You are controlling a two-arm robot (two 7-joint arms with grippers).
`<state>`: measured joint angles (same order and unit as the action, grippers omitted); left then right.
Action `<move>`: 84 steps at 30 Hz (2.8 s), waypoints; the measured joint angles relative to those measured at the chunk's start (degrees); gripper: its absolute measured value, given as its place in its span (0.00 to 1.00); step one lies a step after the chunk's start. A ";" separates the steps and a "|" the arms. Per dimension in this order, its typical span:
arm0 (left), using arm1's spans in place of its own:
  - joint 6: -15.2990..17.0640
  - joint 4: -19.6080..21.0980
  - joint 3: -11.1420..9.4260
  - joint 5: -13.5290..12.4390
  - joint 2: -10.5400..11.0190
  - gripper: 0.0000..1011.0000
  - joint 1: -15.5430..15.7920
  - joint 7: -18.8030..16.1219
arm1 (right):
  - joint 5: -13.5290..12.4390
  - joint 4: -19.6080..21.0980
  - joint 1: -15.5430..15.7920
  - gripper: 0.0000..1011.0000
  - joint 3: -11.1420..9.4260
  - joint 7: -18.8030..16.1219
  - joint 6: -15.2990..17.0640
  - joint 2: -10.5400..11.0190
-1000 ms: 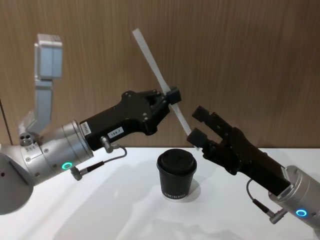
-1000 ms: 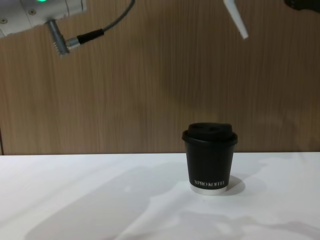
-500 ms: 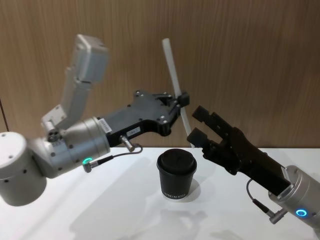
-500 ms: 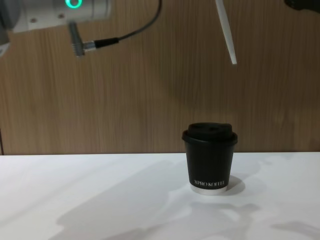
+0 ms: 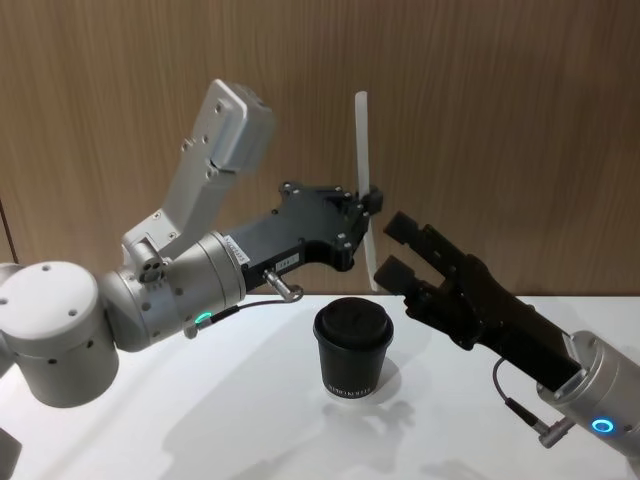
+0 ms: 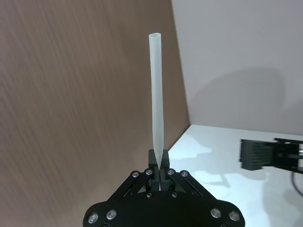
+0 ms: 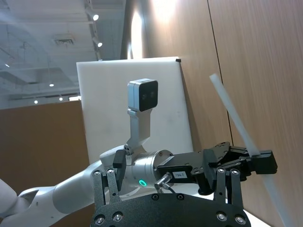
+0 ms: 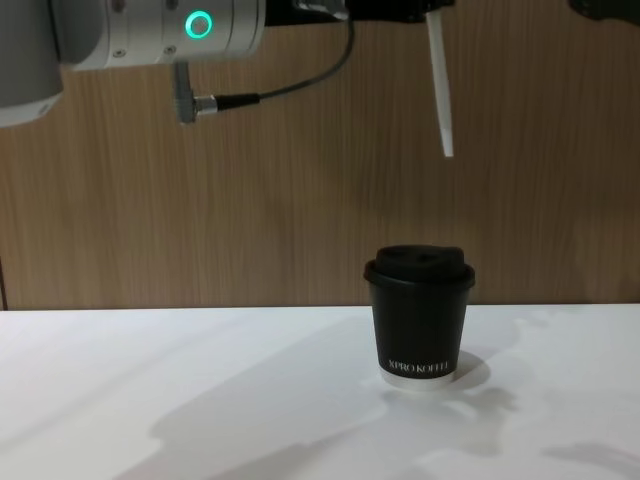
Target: Pick up the straw with one hand, pass it to the other hand, and insert it into the cup.
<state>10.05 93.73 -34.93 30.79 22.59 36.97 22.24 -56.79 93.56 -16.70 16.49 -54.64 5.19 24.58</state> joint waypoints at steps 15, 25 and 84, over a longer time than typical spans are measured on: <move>1.40 0.64 0.59 -3.53 0.25 0.01 -1.10 -4.15 | 0.00 0.00 0.00 0.99 0.00 -0.01 0.00 0.00; 3.04 -0.15 0.62 -4.94 -0.19 0.01 -0.99 -5.39 | 0.00 0.00 0.00 0.99 0.00 -0.01 0.00 0.00; 7.73 -6.59 -0.26 -9.85 -5.77 0.01 0.00 -7.58 | 0.00 0.00 0.00 0.99 0.00 -0.01 0.00 0.00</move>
<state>17.78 87.14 -35.19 20.94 16.82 36.97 14.66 -56.79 93.57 -16.69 16.49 -54.64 5.19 24.58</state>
